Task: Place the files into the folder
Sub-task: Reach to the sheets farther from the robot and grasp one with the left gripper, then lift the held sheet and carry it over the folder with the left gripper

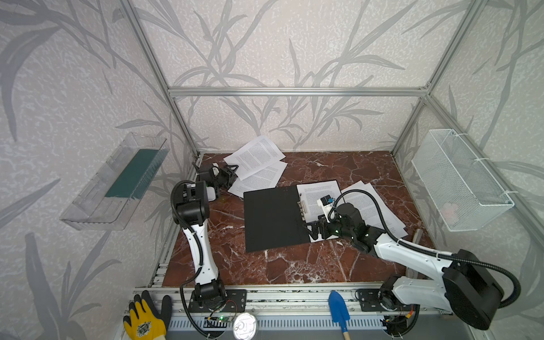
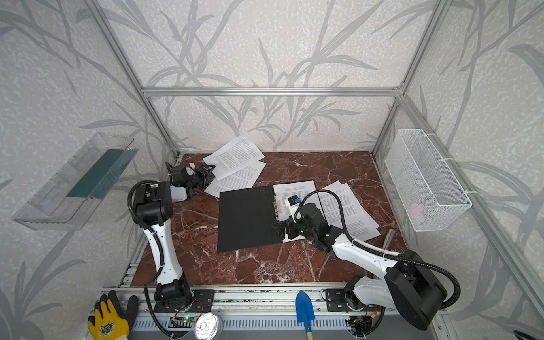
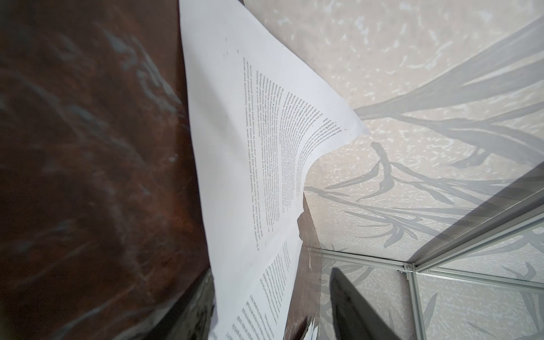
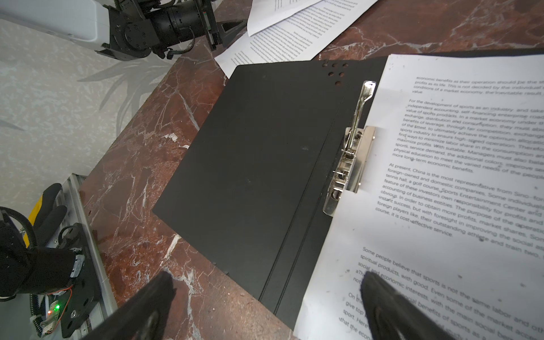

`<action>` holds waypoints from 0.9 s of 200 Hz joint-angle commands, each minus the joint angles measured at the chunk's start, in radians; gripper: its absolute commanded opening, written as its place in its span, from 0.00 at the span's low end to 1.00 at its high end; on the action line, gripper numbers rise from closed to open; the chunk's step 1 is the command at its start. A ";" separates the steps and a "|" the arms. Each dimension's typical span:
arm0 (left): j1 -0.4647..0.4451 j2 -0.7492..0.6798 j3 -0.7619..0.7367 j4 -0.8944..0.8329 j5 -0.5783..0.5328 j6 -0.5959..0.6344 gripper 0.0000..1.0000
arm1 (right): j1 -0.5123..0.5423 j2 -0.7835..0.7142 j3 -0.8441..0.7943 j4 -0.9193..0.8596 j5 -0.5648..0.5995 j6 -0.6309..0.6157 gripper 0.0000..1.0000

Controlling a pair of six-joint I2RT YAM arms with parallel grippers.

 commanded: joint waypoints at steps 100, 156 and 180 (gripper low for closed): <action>-0.065 0.054 0.126 -0.075 -0.075 0.049 0.56 | 0.004 -0.008 -0.008 0.013 0.005 -0.002 0.99; -0.079 0.169 0.161 0.300 -0.077 -0.184 0.64 | 0.004 -0.010 -0.008 0.010 0.006 -0.003 0.99; -0.096 0.194 0.221 0.300 -0.044 -0.182 0.64 | 0.003 -0.014 -0.009 0.011 0.007 -0.004 0.99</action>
